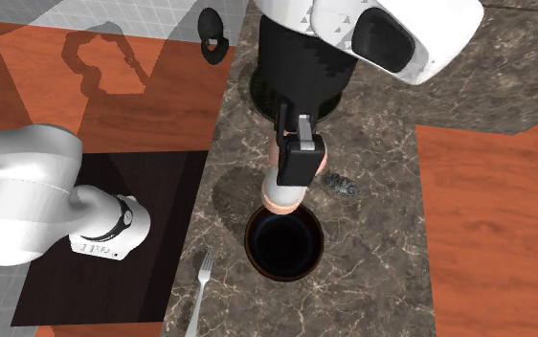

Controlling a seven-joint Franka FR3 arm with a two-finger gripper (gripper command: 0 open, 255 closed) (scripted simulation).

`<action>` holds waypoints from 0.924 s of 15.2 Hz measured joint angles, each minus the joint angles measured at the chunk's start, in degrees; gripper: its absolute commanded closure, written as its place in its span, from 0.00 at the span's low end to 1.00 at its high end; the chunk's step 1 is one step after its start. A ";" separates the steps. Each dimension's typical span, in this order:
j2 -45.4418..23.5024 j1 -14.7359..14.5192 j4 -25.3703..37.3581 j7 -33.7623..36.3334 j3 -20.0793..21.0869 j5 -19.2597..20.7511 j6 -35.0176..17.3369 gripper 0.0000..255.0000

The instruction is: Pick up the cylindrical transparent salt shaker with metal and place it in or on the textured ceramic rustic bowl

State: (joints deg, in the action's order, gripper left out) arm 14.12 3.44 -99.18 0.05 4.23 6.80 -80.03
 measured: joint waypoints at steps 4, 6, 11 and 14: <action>-0.56 1.92 3.44 -5.42 -3.13 1.26 2.18 1.00; -0.15 2.09 1.91 -5.81 -3.46 1.35 1.04 1.00; 0.99 2.20 -3.10 -5.72 -3.77 1.37 -2.82 1.00; 1.74 2.18 -6.27 -5.37 -3.80 1.34 -5.22 1.00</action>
State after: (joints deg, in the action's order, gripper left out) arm 15.86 5.62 -105.46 -5.32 0.43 8.14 -85.25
